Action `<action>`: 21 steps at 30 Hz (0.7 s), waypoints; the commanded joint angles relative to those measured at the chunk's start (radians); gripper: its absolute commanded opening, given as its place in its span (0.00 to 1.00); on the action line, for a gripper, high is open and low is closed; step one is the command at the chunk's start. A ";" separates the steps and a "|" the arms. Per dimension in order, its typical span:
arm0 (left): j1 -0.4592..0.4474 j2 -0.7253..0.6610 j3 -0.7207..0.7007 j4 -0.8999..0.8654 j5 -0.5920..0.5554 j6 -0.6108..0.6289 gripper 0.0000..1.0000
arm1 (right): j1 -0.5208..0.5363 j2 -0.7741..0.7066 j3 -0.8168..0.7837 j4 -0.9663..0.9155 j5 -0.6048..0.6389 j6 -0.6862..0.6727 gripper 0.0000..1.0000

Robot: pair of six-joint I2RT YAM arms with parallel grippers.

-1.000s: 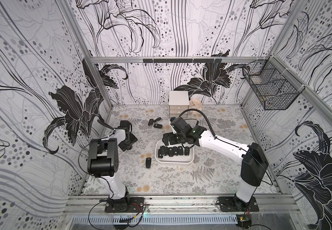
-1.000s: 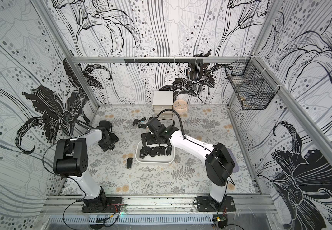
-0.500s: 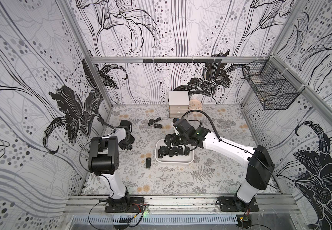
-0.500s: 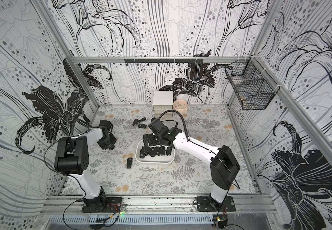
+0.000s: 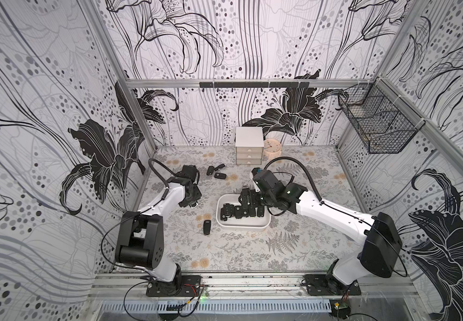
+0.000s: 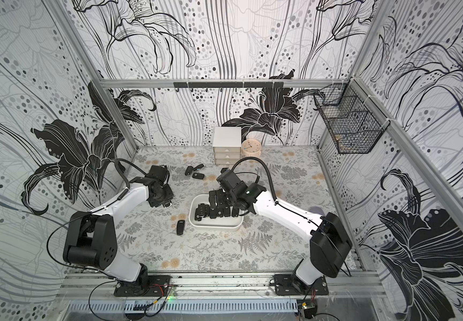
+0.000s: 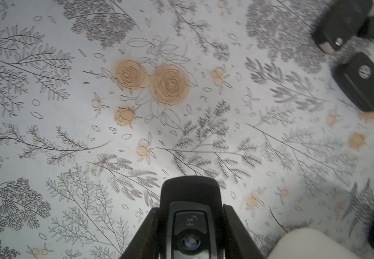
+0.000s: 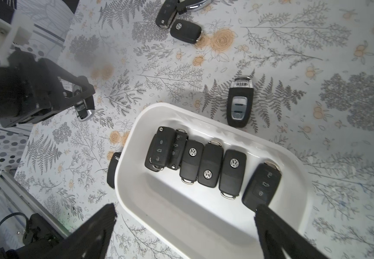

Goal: Place the car key into the storage box
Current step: Pick up the car key from the center of the board, then place the car key in the storage box.

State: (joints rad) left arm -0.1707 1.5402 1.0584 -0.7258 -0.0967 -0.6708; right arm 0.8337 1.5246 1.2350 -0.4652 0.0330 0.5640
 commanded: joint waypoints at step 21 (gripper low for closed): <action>-0.574 0.135 0.233 -0.034 -0.025 0.315 0.28 | -0.081 -0.452 -0.315 -0.158 0.132 0.077 1.00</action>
State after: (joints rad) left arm -0.7113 1.6398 1.2518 -0.7658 -0.1062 -0.4347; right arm 0.7589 1.1160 0.9436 -0.5697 0.1230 0.6098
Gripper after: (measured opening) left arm 0.409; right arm 0.999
